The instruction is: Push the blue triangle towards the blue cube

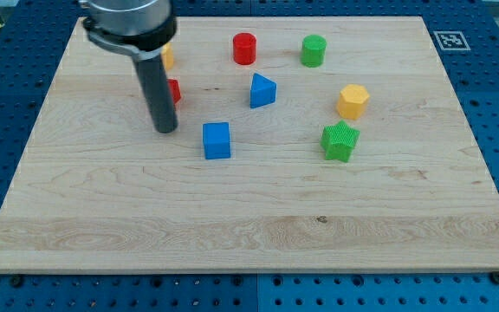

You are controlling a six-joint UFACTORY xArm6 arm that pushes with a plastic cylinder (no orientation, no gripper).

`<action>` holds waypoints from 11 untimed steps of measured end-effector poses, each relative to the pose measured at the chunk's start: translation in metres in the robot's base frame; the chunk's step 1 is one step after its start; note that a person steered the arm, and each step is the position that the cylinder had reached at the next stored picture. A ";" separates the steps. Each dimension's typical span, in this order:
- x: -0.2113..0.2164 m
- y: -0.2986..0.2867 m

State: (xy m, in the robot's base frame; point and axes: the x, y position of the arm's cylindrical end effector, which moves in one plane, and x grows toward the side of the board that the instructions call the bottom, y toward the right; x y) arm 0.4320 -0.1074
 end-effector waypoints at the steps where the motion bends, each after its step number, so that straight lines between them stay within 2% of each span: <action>1: -0.003 0.035; 4: -0.096 0.065; 5: -0.107 0.121; 6: -0.107 0.159; 8: -0.064 0.159; 9: -0.060 0.155; 11: -0.085 0.152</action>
State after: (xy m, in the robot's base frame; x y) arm 0.3468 0.0448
